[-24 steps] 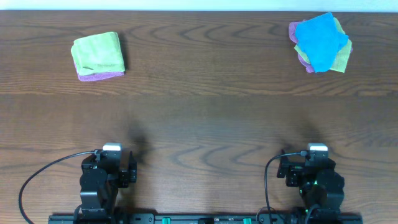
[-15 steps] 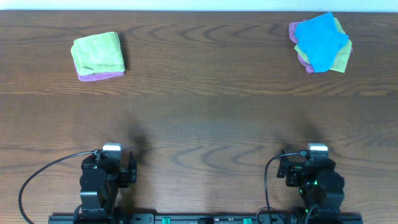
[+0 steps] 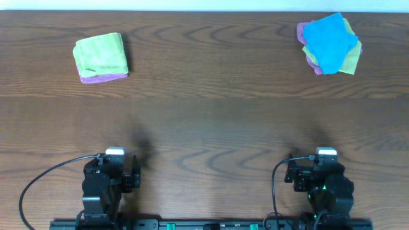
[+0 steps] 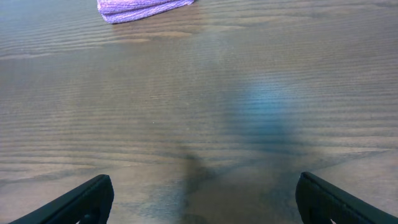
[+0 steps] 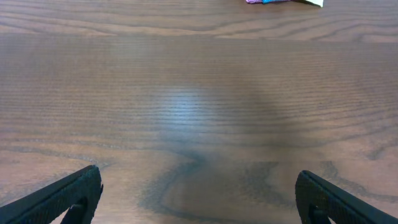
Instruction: Fold the cloth
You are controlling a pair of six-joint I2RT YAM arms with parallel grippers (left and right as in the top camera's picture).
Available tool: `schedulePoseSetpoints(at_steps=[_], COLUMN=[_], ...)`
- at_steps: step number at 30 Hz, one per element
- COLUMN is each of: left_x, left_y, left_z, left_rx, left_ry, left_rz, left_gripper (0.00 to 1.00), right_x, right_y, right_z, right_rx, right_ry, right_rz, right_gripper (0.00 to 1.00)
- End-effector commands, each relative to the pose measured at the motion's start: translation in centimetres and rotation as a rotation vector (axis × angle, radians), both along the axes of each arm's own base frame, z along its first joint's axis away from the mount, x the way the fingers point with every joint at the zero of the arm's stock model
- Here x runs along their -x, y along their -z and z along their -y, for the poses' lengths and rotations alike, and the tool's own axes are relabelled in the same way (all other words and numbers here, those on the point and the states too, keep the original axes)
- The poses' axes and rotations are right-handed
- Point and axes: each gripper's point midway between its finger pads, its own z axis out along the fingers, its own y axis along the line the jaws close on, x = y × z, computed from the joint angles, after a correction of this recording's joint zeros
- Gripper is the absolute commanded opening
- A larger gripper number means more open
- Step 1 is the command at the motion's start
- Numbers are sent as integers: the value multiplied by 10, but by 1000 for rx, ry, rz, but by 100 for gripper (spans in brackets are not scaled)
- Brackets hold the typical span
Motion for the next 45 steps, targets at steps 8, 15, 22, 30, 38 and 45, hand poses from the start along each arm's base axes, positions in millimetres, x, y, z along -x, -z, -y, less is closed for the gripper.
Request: schedulePoseSetpoints(at_steps=[8, 15, 22, 30, 38, 45], left_x=[1, 1, 1, 1, 1, 1], left_y=[2, 2, 2, 2, 2, 2], left_z=[-4, -4, -4, -4, -4, -4], left_rx=[-22, -22, -22, -22, -22, -22], left_ry=[-12, -12, -12, -12, -12, -11], left_rz=[-5, -5, -5, -5, -5, -5], left_gripper=[95, 95, 95, 95, 95, 95], right_x=[1, 1, -15, -94, -171, -228], right_y=[5, 2, -46, -145, -178, -171], right_z=[0, 13, 37, 63, 92, 123], right_rx=[5, 72, -137, -123, -113, -110], right_ry=[-5, 39, 289, 354, 385, 405], right_rz=[-7, -8, -70, -107, -188, -244], right_gripper=[99, 99, 99, 99, 99, 99])
